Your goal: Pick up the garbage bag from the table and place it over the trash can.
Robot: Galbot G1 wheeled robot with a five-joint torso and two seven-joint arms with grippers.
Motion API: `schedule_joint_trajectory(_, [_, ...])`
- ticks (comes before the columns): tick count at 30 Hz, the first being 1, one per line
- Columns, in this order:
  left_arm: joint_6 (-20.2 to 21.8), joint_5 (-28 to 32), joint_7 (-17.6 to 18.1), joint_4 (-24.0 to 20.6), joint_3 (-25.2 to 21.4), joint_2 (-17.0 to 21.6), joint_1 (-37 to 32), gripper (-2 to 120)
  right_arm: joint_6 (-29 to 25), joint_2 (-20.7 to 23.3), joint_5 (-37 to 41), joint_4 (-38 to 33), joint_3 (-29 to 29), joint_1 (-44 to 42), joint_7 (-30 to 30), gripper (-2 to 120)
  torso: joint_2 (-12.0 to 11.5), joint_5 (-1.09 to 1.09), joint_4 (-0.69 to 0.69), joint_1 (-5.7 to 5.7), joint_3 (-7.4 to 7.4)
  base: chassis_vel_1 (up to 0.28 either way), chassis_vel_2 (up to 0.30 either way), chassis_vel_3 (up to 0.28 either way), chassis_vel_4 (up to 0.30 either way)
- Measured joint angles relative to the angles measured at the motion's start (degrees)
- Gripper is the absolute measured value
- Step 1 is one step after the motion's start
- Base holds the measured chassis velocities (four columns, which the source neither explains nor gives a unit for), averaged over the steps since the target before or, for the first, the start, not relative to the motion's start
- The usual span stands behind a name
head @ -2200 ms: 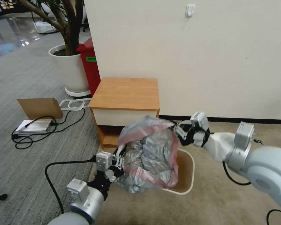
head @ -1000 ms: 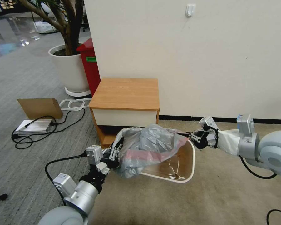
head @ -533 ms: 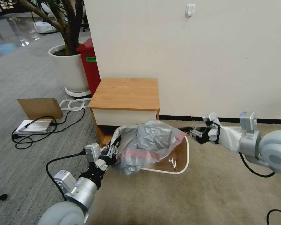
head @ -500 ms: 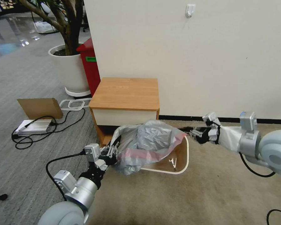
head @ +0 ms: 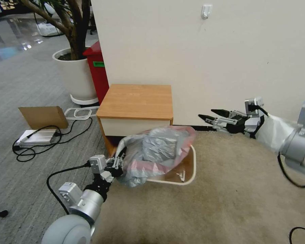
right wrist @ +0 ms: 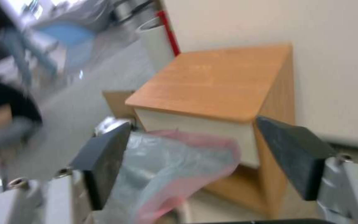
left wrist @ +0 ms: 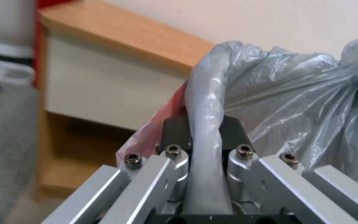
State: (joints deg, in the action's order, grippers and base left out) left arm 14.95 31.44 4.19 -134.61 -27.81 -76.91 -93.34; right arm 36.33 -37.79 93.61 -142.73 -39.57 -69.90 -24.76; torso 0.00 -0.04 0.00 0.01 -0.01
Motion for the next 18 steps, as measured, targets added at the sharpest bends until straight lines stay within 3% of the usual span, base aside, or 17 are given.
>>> schedule_joint_trajectory(1, [-1.2, -1.3, 0.8, 0.1, 0.0, 0.0, 0.1, 7, -0.3, -1.8, 5.6, -0.6, 1.1, -0.5, -4.4, 89, 0.0, 0.04, 0.01, 0.00, 0.00, 0.000, 0.000, 0.000, 0.000])
schedule_joint_trajectory(5, [-2.4, -2.8, 1.3, 0.1, -0.2, 0.1, 0.0, 7, -0.5, -4.5, 13.9, -0.9, 1.8, -1.4, -10.3, 99, 0.0, 0.04, 0.00, 0.00, 0.00, 0.000, 0.000, 0.000, 0.000])
schedule_joint_trajectory(7, [-4.5, -3.6, 1.8, -0.1, -0.4, 0.4, 0.1, 7, -3.0, -6.6, 24.8, -0.9, 2.6, -1.5, -16.6, 100, 0.0, 0.04, 0.01, 0.00, 0.00, 0.000, 0.000, 0.000, 0.000])
schedule_joint_trajectory(18, [-8.2, -3.9, 2.9, 1.4, 0.3, 0.6, 1.1, 7, -2.3, -10.5, 28.7, -0.7, 7.0, -1.2, -11.8, 99, 0.0, 0.03, 0.00, 0.00, 0.00, 0.000, 0.000, 0.000, 0.000])
